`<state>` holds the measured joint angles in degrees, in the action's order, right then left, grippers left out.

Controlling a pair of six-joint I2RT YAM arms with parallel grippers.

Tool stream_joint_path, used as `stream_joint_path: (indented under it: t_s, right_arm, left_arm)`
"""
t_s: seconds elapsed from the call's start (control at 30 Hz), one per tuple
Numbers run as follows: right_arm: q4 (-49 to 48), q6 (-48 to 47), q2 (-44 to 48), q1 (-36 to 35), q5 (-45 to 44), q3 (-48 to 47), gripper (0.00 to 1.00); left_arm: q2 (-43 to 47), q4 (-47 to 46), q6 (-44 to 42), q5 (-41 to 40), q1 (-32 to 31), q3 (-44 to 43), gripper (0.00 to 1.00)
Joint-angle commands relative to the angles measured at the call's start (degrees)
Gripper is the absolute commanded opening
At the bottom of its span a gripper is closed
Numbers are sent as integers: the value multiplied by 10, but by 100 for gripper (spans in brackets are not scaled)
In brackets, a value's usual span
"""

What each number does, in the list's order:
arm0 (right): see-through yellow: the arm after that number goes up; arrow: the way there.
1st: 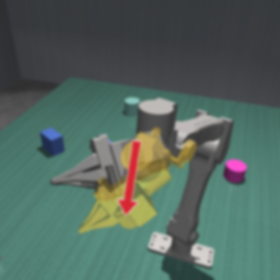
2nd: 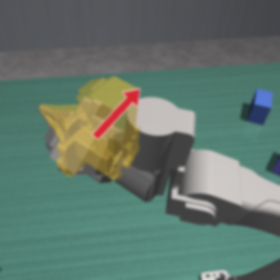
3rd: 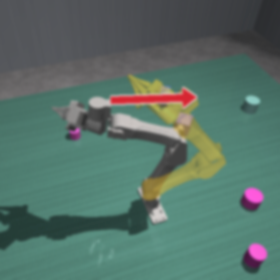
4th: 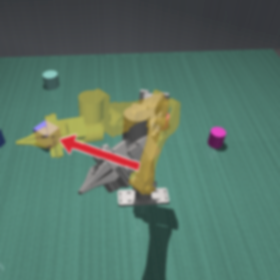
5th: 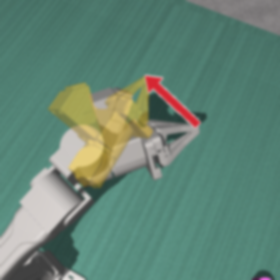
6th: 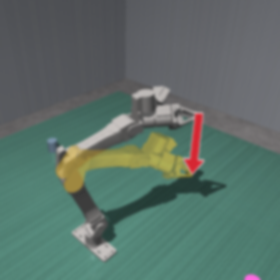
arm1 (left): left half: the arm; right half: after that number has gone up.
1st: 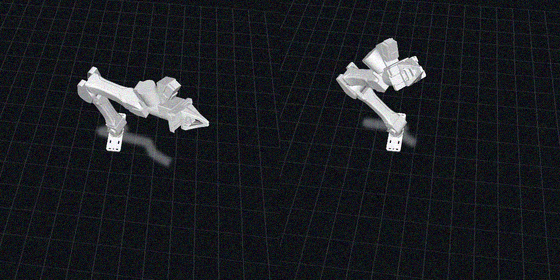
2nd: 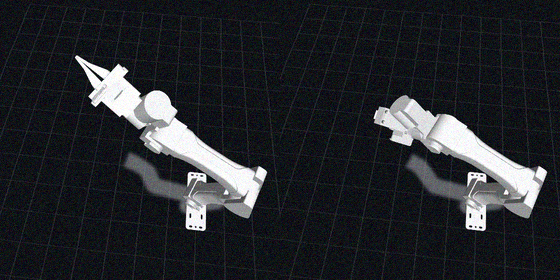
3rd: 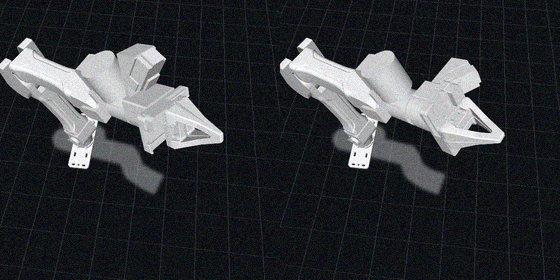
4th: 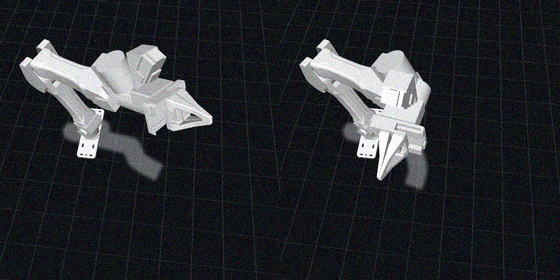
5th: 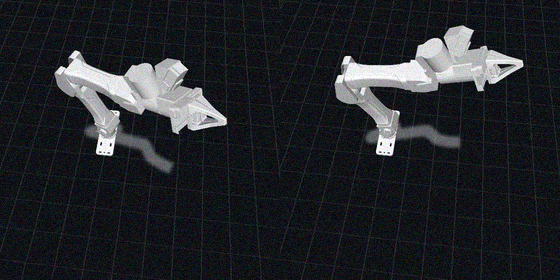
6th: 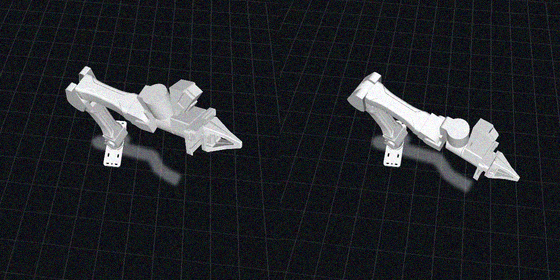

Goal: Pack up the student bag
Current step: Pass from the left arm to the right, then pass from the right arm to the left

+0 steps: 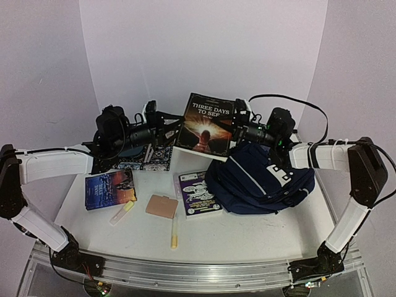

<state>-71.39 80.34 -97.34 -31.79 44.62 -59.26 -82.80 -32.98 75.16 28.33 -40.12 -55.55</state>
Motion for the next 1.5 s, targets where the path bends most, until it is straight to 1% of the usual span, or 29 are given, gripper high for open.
stream_joint_path:
  t_s: [0.0,0.07,0.13,0.2,0.37,0.63,0.7,0.73,0.87,0.93,1.0,1.07,1.1,1.23,1.3,1.37,1.43,1.47]
  right_arm:
    - [-91,-2,37,3,-59,-13,0]
    - [-60,-16,51,1,-99,-5,0]
    - [-41,-24,60,-2,-139,0,0]
    - [-29,-28,64,-6,-172,0,0]
    - [1,-32,58,-23,-222,-14,0]
    - [4,-33,41,-48,-246,-34,0]
    - [4,-34,39,-51,-247,-35,0]
    - [5,-34,38,-53,-247,-34,0]
    - [17,-39,41,-54,-251,-23,0]
    - [29,-50,45,-54,-253,-18,0]
    - [52,-70,50,-54,-254,-14,3]
    - [82,-93,56,-54,-251,-13,9]
    - [99,-105,60,-54,-249,-11,13]
    - [197,-184,84,-54,-244,-10,42]
    - [279,-233,98,-54,-247,-19,57]
    - [368,-305,106,-54,-254,-42,75]
    - [469,-364,114,-54,-277,-66,87]
    - [509,-393,119,-54,-286,-72,91]
  left_arm:
    - [19,-43,-5,-48,1,32,66]
    - [24,-43,3,-69,0,51,81]
    - [26,-43,15,-92,-4,64,89]
    - [25,-44,20,-110,-12,70,93]
    - [1,-51,3,-125,-39,37,95]
    - [-58,-79,5,-124,-62,-7,95]
    - [-70,-88,12,-125,-64,-8,89]
    - [-76,-96,14,-124,-64,-8,84]
    - [-85,-113,13,-127,-64,-6,47]
    - [-87,-117,13,-129,-64,-3,32]
    - [-86,-119,13,-133,-63,1,16]
    - [-84,-121,13,-135,-61,7,2]
    - [-84,-121,13,-135,-58,10,0]
    - [-80,-121,15,-132,-42,30,0]
    - [-75,-121,12,-128,-32,41,0]
    - [-72,-121,9,-123,-23,54,0]
    - [-66,-121,2,-115,-13,64,0]
    - [-64,-121,-2,-111,-7,70,0]
